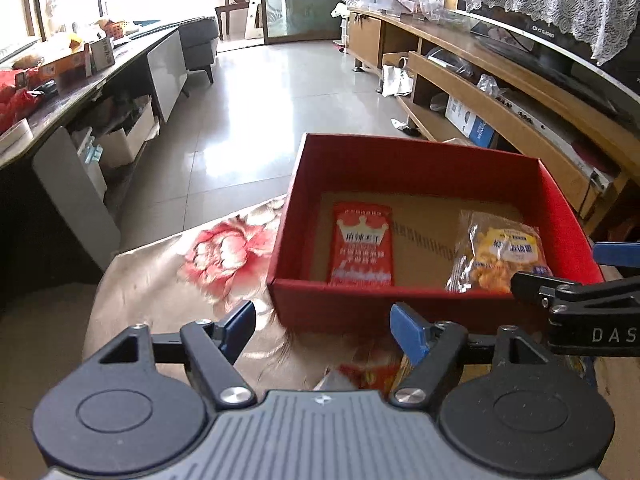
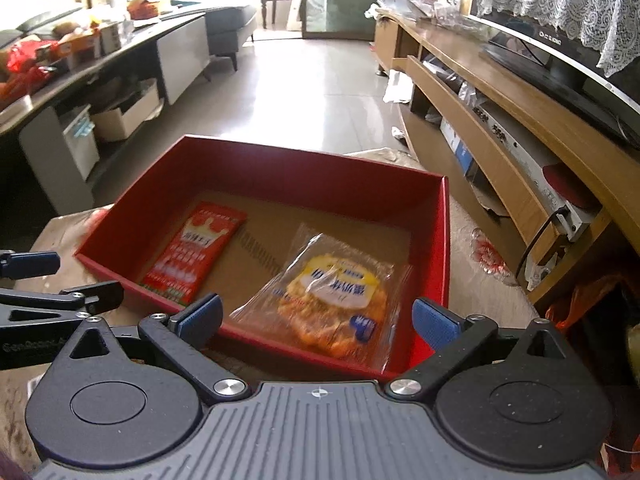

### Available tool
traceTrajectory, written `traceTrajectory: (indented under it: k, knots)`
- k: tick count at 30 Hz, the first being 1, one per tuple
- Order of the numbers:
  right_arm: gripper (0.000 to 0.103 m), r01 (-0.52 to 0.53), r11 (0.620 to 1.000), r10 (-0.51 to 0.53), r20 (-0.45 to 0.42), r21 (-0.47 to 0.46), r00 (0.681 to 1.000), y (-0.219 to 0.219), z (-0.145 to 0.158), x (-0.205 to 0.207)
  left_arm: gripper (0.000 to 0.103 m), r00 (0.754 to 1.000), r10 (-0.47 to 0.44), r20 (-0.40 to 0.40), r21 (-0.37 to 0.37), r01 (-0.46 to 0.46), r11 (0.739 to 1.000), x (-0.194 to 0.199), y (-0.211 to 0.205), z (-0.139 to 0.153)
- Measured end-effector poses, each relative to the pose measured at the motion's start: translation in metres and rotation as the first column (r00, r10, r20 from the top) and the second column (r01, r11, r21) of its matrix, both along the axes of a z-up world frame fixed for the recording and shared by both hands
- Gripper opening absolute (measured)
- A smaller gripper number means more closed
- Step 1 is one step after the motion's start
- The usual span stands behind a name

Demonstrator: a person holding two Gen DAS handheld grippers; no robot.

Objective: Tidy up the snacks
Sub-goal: 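Grasp the silver packet with left tool while right tool grasps blue packet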

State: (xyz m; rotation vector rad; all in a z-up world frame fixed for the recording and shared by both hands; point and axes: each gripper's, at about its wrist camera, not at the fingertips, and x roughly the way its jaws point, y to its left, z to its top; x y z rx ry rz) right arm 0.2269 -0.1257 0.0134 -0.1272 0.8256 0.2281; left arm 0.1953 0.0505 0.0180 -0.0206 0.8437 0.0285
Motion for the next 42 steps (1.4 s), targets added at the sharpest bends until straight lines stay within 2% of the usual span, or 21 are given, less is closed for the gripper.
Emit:
traceTrajectory:
  k: [9, 15, 18, 24, 28, 32, 38, 42]
  knots:
    - [0.102, -0.067, 0.998, 0.067, -0.034, 0.019, 0.997, 0.017, 0.001, -0.034, 0.075, 0.993, -0.114, -0.039, 0.019, 0.115, 0.993, -0.031, 0.009, -0.01]
    - [0.102, -0.084, 0.994, 0.089, -0.072, 0.075, 0.993, 0.021, 0.002, -0.054, 0.075, 0.973, -0.205, -0.101, 0.025, 0.209, 0.978, -0.038, 0.018, -0.029]
    - [0.102, -0.089, 0.993, 0.095, -0.08, 0.079, 0.992, 0.024, 0.001, -0.062, 0.075, 0.963, -0.24, -0.124, 0.024, 0.244, 0.969, -0.038, 0.021, -0.038]
    - [0.102, -0.098, 0.992, 0.106, -0.116, 0.073, 0.988, 0.029, -0.007, -0.07, 0.077, 0.942, -0.296, -0.156, -0.024, 0.296, 0.955, -0.031, 0.024, -0.048]
    - [0.102, -0.099, 0.993, 0.107, -0.133, 0.065, 0.985, 0.03, -0.011, -0.071, 0.077, 0.927, -0.335, -0.17, -0.015, 0.338, 0.941, -0.038, 0.018, -0.049]
    - [0.102, -0.099, 0.992, 0.109, -0.142, 0.073, 0.984, 0.03, -0.01, -0.072, 0.078, 0.929, -0.325, -0.178, -0.011, 0.328, 0.944, -0.048, 0.022, -0.049]
    - [0.102, -0.11, 0.989, 0.122, -0.133, 0.094, 0.984, 0.028, -0.004, -0.08, 0.08, 0.945, -0.25, -0.211, -0.022, 0.251, 0.968, -0.06, 0.03, -0.052]
    - [0.102, -0.105, 0.989, 0.118, -0.136, 0.099, 0.984, 0.026, -0.002, -0.086, 0.08, 0.943, -0.201, -0.266, -0.017, 0.204, 0.979, -0.079, 0.029, -0.056]
